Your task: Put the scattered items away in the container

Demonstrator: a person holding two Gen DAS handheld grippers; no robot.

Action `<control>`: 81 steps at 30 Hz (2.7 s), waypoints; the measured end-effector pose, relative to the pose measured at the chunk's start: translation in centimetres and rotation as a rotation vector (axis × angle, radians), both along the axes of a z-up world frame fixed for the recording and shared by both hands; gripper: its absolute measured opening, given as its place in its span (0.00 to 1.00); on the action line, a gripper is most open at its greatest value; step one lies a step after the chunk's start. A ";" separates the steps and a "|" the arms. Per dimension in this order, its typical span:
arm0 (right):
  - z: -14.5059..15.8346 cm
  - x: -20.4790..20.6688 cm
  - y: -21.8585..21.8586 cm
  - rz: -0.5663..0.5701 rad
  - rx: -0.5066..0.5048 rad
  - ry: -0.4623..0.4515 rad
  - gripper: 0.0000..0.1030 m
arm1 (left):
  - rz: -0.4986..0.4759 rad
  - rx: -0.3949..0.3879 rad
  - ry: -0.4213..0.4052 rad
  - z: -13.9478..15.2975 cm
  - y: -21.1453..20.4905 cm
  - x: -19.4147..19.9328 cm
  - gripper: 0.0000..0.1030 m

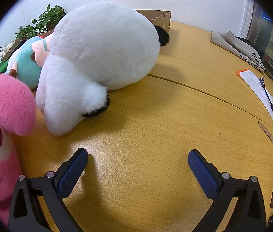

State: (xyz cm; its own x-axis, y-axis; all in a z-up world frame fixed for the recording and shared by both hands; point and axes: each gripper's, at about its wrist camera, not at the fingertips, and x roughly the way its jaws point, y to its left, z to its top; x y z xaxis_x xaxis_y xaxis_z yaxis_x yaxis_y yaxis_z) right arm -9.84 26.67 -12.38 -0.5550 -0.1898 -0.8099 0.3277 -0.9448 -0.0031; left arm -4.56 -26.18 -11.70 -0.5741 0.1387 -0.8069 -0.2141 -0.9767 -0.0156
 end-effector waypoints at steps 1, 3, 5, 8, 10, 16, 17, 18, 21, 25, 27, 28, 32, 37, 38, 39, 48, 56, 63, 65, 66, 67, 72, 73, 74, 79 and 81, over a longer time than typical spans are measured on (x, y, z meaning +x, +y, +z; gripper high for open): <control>0.0 0.0 0.0 0.000 0.000 0.000 1.00 | 0.000 0.000 0.000 0.0 0.0 0.0 1.00; 0.0 0.0 0.0 0.000 0.000 0.000 1.00 | 0.000 0.000 0.000 0.0 0.0 0.0 1.00; 0.0 0.0 0.0 0.000 0.000 0.000 1.00 | 0.000 0.000 0.000 0.0 0.0 0.0 1.00; 0.0 0.0 0.0 0.000 0.000 0.000 1.00 | 0.000 0.000 0.000 0.0 0.0 0.0 1.00; 0.0 0.0 0.0 0.000 0.000 0.000 1.00 | 0.000 0.000 0.000 0.0 0.0 0.0 1.00; 0.0 0.0 0.0 -0.001 0.000 0.000 1.00 | -0.001 0.000 0.000 0.0 0.0 0.0 1.00; 0.0 0.0 0.0 -0.001 0.000 0.000 1.00 | -0.001 0.000 0.000 0.0 0.0 0.0 1.00; 0.0 0.0 0.0 -0.001 0.000 0.000 1.00 | -0.001 0.001 0.000 0.0 0.0 0.0 1.00; 0.0 0.0 0.0 -0.001 0.000 0.000 1.00 | -0.006 0.001 -0.001 0.2 0.3 -0.4 1.00; 0.0 0.0 0.0 -0.001 0.000 0.000 1.00 | -0.009 0.001 -0.001 0.2 0.3 -0.4 1.00; 0.0 0.0 0.0 -0.001 0.000 0.000 1.00 | -0.009 0.001 -0.001 0.2 0.3 -0.4 1.00; 0.0 0.0 0.0 -0.001 0.000 0.000 1.00 | -0.009 0.001 -0.001 0.2 0.3 -0.4 1.00; 0.0 0.0 0.0 -0.001 0.000 0.000 1.00 | -0.009 0.001 -0.001 0.2 0.3 -0.4 1.00; 0.0 0.0 0.0 -0.001 0.000 0.000 1.00 | -0.012 0.002 -0.001 0.3 0.6 -0.6 1.00; 0.0 0.0 0.0 -0.001 0.000 0.000 1.00 | -0.017 0.002 -0.001 0.4 0.9 -0.9 1.00; 0.0 0.0 0.0 -0.001 0.000 0.000 1.00 | -0.020 0.002 -0.001 0.4 1.0 -1.2 1.00; 0.0 0.0 0.0 -0.002 0.000 0.000 1.00 | 0.010 0.001 -0.001 0.5 1.7 -2.1 1.00; 0.0 0.0 0.0 -0.002 0.000 0.000 1.00 | 0.015 0.001 -0.001 0.4 1.9 -2.4 1.00; 0.0 0.0 0.0 -0.002 0.000 0.000 1.00 | 0.069 0.012 0.049 1.5 2.3 2.2 1.00; 0.0 0.0 0.0 -0.002 0.000 0.000 1.00 | 0.124 0.006 0.114 3.3 2.7 4.3 1.00; 0.0 0.0 0.0 -0.002 0.000 0.000 1.00 | 0.149 -0.002 0.151 4.4 3.0 5.1 1.00; 0.0 0.0 0.0 -0.002 0.000 0.000 1.00 | 0.172 -0.010 0.196 5.7 3.3 5.9 1.00; 0.0 0.0 0.0 -0.003 0.000 0.000 1.00 | 0.179 -0.037 0.338 10.1 6.0 7.4 1.00; 0.0 0.0 0.0 -0.003 0.000 0.000 1.00 | 0.171 -0.043 0.342 10.6 6.7 7.1 1.00; 0.0 0.0 0.0 -0.003 0.000 0.000 1.00 | 0.168 -0.045 0.342 11.0 7.4 6.8 1.00; 0.0 -0.2 -0.2 0.000 0.001 0.001 1.00 | 0.087 0.083 0.324 11.6 10.2 7.5 1.00; 0.0 -0.3 -0.5 -0.004 0.002 0.001 1.00 | 0.085 0.136 0.296 11.4 11.5 7.7 1.00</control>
State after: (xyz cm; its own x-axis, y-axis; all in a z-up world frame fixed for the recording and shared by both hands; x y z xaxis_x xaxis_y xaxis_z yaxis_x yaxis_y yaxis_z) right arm -10.14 26.21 -12.41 -0.5565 -0.1865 -0.8097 0.3242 -0.9460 -0.0049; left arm 3.17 -14.73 -0.34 -0.7949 0.1747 -0.5811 -0.1462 -0.9846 -0.0960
